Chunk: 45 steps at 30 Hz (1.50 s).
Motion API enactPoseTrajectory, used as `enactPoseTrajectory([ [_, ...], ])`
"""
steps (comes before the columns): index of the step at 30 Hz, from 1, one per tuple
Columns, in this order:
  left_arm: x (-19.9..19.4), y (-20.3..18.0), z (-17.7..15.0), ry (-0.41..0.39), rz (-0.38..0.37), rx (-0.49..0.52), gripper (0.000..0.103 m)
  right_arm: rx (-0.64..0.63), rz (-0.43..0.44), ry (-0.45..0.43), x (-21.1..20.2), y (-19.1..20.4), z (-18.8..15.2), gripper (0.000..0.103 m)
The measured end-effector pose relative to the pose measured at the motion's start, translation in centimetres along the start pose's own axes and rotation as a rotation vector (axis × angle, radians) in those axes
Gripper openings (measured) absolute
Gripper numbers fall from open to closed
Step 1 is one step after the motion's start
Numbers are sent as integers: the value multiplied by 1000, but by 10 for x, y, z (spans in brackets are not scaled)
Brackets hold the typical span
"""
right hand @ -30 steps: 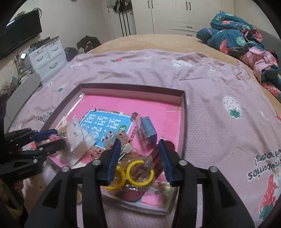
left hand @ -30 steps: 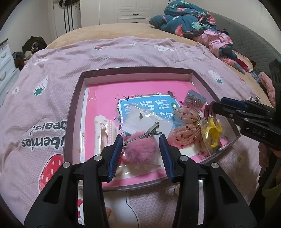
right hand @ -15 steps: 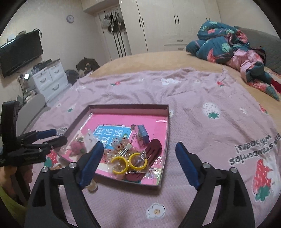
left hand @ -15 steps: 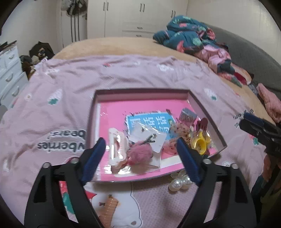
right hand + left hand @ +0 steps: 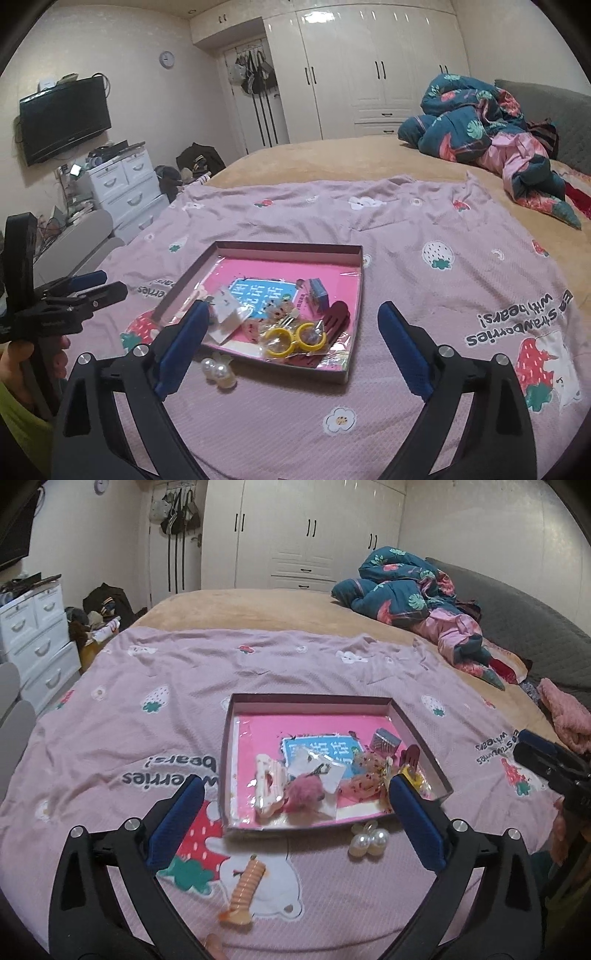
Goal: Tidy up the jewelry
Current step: 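Withdraw both tools toward the coiled hair tie and pearl clip, then grasp the orange coiled hair tie with the left tool while the right tool grasps the pearl clip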
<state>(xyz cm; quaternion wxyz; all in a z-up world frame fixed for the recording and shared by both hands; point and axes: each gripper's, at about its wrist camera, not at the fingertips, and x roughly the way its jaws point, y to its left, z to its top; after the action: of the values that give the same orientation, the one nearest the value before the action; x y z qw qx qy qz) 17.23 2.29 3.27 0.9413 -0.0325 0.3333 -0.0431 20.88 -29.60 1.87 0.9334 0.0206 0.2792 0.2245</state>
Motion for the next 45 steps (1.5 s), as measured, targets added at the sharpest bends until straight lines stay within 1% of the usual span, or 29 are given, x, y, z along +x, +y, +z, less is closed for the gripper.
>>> enactPoseTrajectory([
  [6, -9, 6, -15, 15, 35, 12, 93, -36, 20, 1, -6, 17, -5, 92],
  [13, -12, 18, -31, 44, 68, 10, 93, -74, 49, 32, 0, 38, -13, 92],
  [21, -9, 32, -51, 86, 85, 3, 93, -113, 85, 91, 19, 59, -26, 92],
  [26, 1, 44, -67, 141, 85, -22, 93, -130, 104, 150, 41, 71, -38, 92],
  [29, 7, 47, -74, 167, 76, -26, 88, -132, 114, 190, 56, 77, -47, 92],
  [31, 12, 50, -78, 191, 61, -35, 78, -134, 117, 215, 66, 79, -52, 92],
  [35, 22, 51, -84, 226, 45, -36, 67, -125, 119, 264, 86, 80, -63, 91],
  [37, 27, 49, -88, 245, 40, -25, 58, -117, 123, 295, 99, 80, -67, 86],
  [40, 35, 48, -93, 268, 37, -18, 52, -102, 125, 333, 117, 80, -72, 78],
  [41, 37, 48, -95, 275, 36, -17, 51, -99, 124, 339, 121, 80, -73, 78],
  [42, 39, 48, -96, 282, 34, -17, 46, -94, 123, 348, 127, 81, -74, 75],
  [45, 43, 47, -98, 295, 27, -12, 45, -80, 128, 371, 142, 82, -75, 69],
])
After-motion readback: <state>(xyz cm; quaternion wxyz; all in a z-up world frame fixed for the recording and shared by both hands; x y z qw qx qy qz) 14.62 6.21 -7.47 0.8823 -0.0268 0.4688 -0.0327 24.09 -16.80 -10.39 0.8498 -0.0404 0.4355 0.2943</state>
